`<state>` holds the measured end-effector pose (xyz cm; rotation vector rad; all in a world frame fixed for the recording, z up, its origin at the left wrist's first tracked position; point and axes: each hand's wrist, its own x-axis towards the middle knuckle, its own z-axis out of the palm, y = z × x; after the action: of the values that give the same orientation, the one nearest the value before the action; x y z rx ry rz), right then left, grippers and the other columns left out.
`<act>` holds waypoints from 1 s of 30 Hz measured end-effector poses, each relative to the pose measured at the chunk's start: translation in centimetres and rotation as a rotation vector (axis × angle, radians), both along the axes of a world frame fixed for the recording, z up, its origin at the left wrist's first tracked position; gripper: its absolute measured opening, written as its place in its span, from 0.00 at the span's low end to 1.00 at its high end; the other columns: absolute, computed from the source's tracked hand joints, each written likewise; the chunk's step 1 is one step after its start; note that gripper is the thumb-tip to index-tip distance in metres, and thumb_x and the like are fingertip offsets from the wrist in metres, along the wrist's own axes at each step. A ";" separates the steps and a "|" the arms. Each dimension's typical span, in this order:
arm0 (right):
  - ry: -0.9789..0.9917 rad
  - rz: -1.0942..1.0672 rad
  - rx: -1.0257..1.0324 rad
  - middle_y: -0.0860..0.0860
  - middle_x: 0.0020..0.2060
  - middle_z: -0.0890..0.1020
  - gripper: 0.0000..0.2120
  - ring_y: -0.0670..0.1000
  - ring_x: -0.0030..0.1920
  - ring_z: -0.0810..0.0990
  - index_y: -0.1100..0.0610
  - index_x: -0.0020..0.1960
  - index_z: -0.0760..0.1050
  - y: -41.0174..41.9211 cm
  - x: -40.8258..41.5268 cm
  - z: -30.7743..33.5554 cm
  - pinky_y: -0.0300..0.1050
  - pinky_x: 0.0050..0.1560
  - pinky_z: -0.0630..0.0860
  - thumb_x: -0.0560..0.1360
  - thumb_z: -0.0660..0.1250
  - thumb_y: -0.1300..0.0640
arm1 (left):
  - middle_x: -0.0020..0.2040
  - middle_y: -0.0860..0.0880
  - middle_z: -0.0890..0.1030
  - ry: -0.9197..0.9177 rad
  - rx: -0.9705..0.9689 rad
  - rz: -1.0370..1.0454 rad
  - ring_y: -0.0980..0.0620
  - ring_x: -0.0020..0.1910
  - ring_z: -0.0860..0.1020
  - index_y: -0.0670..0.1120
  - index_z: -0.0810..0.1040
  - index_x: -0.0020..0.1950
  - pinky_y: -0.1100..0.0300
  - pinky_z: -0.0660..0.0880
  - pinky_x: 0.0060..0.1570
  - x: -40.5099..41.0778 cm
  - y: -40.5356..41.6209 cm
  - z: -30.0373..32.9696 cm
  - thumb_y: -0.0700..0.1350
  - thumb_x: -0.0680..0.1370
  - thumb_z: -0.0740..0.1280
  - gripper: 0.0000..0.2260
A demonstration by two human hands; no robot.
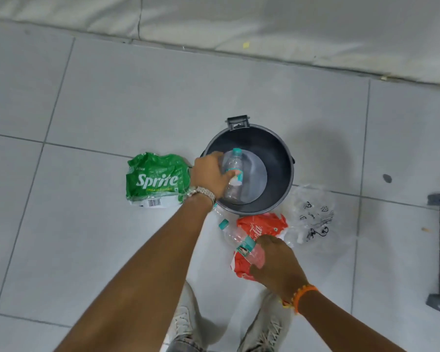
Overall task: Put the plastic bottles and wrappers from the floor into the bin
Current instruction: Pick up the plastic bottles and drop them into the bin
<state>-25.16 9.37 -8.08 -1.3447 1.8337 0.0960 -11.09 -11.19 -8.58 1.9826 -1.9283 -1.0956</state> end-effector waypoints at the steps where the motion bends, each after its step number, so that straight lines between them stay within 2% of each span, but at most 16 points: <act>1: -0.025 -0.041 -0.041 0.47 0.49 0.80 0.25 0.50 0.50 0.78 0.50 0.57 0.74 0.6 -0.7 0.8 0.46 0.49 0.80 0.62 0.74 0.47 | 0.47 0.45 0.86 -0.028 -0.020 -0.024 0.43 0.48 0.84 0.45 0.82 0.59 0.53 0.79 0.52 0.3 -0.3 -0.1 0.51 0.67 0.78 0.23; 4: -0.091 -0.266 -0.199 0.41 0.44 0.81 0.20 0.43 0.44 0.80 0.46 0.53 0.76 1.3 -2.1 3.3 0.38 0.43 0.80 0.63 0.78 0.51 | 0.52 0.43 0.81 -0.092 -0.116 -0.038 0.42 0.49 0.80 0.45 0.79 0.59 0.53 0.76 0.50 1.8 -0.4 -0.5 0.40 0.68 0.75 0.20; 6: -0.107 -0.404 -0.287 0.38 0.43 0.81 0.20 0.40 0.43 0.81 0.45 0.53 0.77 0.4 -2.4 4.6 0.29 0.40 0.77 0.65 0.80 0.51 | 0.57 0.41 0.76 -0.111 -0.135 -0.030 0.39 0.50 0.79 0.45 0.76 0.63 0.52 0.75 0.50 2.5 0.3 -0.8 0.37 0.69 0.74 0.24; 8: -0.111 -0.508 -0.361 0.37 0.42 0.81 0.18 0.37 0.42 0.81 0.45 0.52 0.77 -1.6 -2.2 4.9 0.26 0.39 0.75 0.66 0.80 0.49 | 0.60 0.40 0.74 -0.129 -0.127 -0.061 0.39 0.50 0.79 0.48 0.73 0.69 0.54 0.74 0.46 3.0 1.3 -1.5 0.37 0.71 0.72 0.27; 10: -0.107 -0.583 -0.410 0.37 0.40 0.80 0.17 0.37 0.40 0.81 0.46 0.51 0.77 -4.1 -1.6 4.0 0.27 0.36 0.74 0.67 0.79 0.47 | 0.60 0.41 0.74 -0.115 -0.135 -0.078 0.41 0.49 0.78 0.51 0.73 0.71 0.57 0.73 0.45 3.4 2.1 -2.1 0.37 0.73 0.69 0.26; 12: -0.112 -0.628 -0.437 0.42 0.42 0.82 0.18 0.39 0.41 0.81 0.50 0.52 0.78 -6.5 -0.7 2.4 0.28 0.37 0.75 0.67 0.79 0.47 | 0.59 0.42 0.76 -0.126 -0.138 -0.067 0.41 0.52 0.78 0.51 0.75 0.70 0.53 0.76 0.49 3.7 2.3 -2.6 0.40 0.76 0.68 0.22; 15: -0.094 -0.640 -0.455 0.49 0.48 0.83 0.25 0.46 0.45 0.82 0.57 0.58 0.78 -8.0 0.4 0.8 0.28 0.42 0.77 0.66 0.79 0.46 | 0.58 0.43 0.78 -0.141 -0.133 -0.076 0.40 0.54 0.78 0.50 0.75 0.70 0.46 0.77 0.53 3.9 2.2 -3.0 0.43 0.77 0.67 0.20; 17: -0.077 -0.645 -0.474 0.49 0.48 0.81 0.22 0.47 0.47 0.80 0.57 0.57 0.77 -7.2 1.0 0.6 0.26 0.41 0.75 0.68 0.78 0.49 | 0.58 0.43 0.78 -0.140 -0.140 -0.091 0.40 0.56 0.77 0.50 0.75 0.70 0.46 0.76 0.54 4.1 2.3 -3.2 0.44 0.77 0.67 0.20; 18: -0.067 -0.632 -0.496 0.49 0.46 0.81 0.18 0.48 0.46 0.79 0.55 0.54 0.77 -6.2 1.2 0.4 0.30 0.43 0.76 0.69 0.77 0.51 | 0.59 0.43 0.79 -0.138 -0.151 -0.099 0.39 0.56 0.76 0.51 0.75 0.70 0.47 0.76 0.54 4.2 2.3 -3.2 0.44 0.77 0.67 0.20; 20: -0.026 -0.596 -0.495 0.49 0.40 0.78 0.11 0.51 0.42 0.77 0.53 0.46 0.73 -3.7 1.4 -0.9 0.46 0.44 0.78 0.69 0.75 0.54 | 0.58 0.44 0.79 -0.132 -0.173 -0.105 0.40 0.57 0.75 0.51 0.75 0.70 0.48 0.75 0.54 4.6 2.4 -3.5 0.45 0.77 0.66 0.21; 22: 0.041 -0.576 -0.374 0.50 0.39 0.78 0.11 0.54 0.42 0.77 0.53 0.44 0.72 -0.9 1.0 -3.5 0.52 0.45 0.78 0.67 0.74 0.55 | 0.58 0.44 0.79 -0.129 -0.201 -0.111 0.40 0.57 0.74 0.51 0.75 0.70 0.48 0.75 0.54 4.9 2.6 -3.8 0.46 0.77 0.66 0.21; 23: 0.083 -0.573 -0.275 0.51 0.42 0.78 0.14 0.55 0.45 0.79 0.54 0.47 0.73 0.2 0.8 -5.0 0.53 0.47 0.79 0.66 0.74 0.55 | 0.59 0.45 0.79 -0.123 -0.220 -0.110 0.40 0.58 0.74 0.51 0.75 0.70 0.49 0.75 0.54 5.0 2.7 -4.0 0.47 0.77 0.65 0.21; 25: 0.169 -0.591 -0.004 0.56 0.55 0.77 0.29 0.61 0.56 0.78 0.58 0.60 0.72 1.8 0.4 -8.3 0.57 0.55 0.78 0.64 0.78 0.52 | 0.60 0.45 0.79 -0.098 -0.267 -0.096 0.41 0.58 0.74 0.50 0.76 0.69 0.48 0.75 0.54 5.0 2.9 -5.0 0.46 0.76 0.65 0.21; 27: 0.262 -0.770 0.279 0.60 0.67 0.68 0.47 0.66 0.65 0.72 0.61 0.72 0.61 2.5 0.0 -10.8 0.61 0.60 0.74 0.62 0.81 0.49 | 0.60 0.46 0.79 -0.065 -0.328 -0.064 0.43 0.58 0.74 0.50 0.76 0.69 0.49 0.74 0.55 4.9 3.3 -5.9 0.45 0.76 0.65 0.20; 28: 0.303 -0.893 0.377 0.61 0.70 0.64 0.51 0.66 0.67 0.69 0.62 0.74 0.56 2.7 -0.2 -11.9 0.61 0.61 0.73 0.62 0.82 0.48 | 0.60 0.46 0.79 -0.046 -0.360 -0.045 0.43 0.58 0.74 0.49 0.77 0.69 0.50 0.73 0.56 4.9 3.5 -6.5 0.45 0.77 0.64 0.20; 30: 0.316 -1.076 0.466 0.63 0.70 0.63 0.51 0.65 0.68 0.67 0.64 0.73 0.53 2.6 -0.5 -13.9 0.60 0.64 0.70 0.64 0.81 0.49 | 0.61 0.46 0.80 0.000 -0.397 -0.020 0.43 0.58 0.73 0.48 0.76 0.70 0.51 0.72 0.56 4.9 3.9 -7.4 0.45 0.78 0.63 0.20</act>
<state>-25.64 11.97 -21.98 0.0687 2.3722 0.1512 -6.20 -7.28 -15.97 1.7478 -1.9813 -0.6485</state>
